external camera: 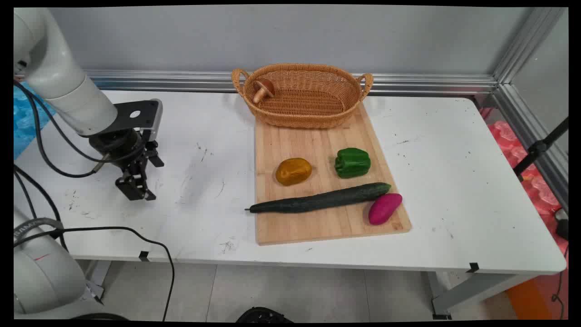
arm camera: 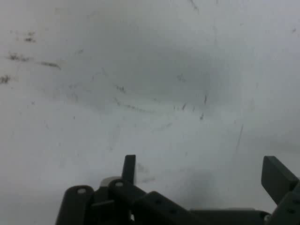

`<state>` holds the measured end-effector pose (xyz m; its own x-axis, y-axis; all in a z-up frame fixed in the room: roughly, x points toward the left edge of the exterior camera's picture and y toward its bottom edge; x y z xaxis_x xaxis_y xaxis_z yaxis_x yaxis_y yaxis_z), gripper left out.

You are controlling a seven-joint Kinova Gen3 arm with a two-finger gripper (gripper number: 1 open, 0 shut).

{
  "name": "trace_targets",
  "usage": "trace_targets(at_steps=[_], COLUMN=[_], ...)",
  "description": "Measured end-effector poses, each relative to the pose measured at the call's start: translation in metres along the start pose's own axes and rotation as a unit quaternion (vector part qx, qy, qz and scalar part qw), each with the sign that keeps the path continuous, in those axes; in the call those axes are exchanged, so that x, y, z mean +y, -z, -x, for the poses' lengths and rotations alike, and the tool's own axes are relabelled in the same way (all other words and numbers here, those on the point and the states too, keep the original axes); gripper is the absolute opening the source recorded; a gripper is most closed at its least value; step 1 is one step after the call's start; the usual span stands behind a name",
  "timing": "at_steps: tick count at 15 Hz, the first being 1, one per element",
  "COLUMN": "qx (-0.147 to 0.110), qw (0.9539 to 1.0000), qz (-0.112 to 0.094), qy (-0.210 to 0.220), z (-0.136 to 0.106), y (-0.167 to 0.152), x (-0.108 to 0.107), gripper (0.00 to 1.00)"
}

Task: Pick up the potato from the cutting board

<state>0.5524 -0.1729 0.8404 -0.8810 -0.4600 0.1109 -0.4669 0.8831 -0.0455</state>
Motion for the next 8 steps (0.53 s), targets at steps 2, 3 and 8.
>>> trace_targets(at_steps=[2,3,8], qx=[0.012,0.022,0.075], qw=[0.9999,0.9997,0.9969], qz=[0.001,0.002,0.005], qy=[0.005,0.008,0.021], z=[-0.008,-0.015,-0.059], y=[0.001,0.001,0.009], x=[-0.002,-0.004,-0.015], gripper=[1.00,1.00,1.00])
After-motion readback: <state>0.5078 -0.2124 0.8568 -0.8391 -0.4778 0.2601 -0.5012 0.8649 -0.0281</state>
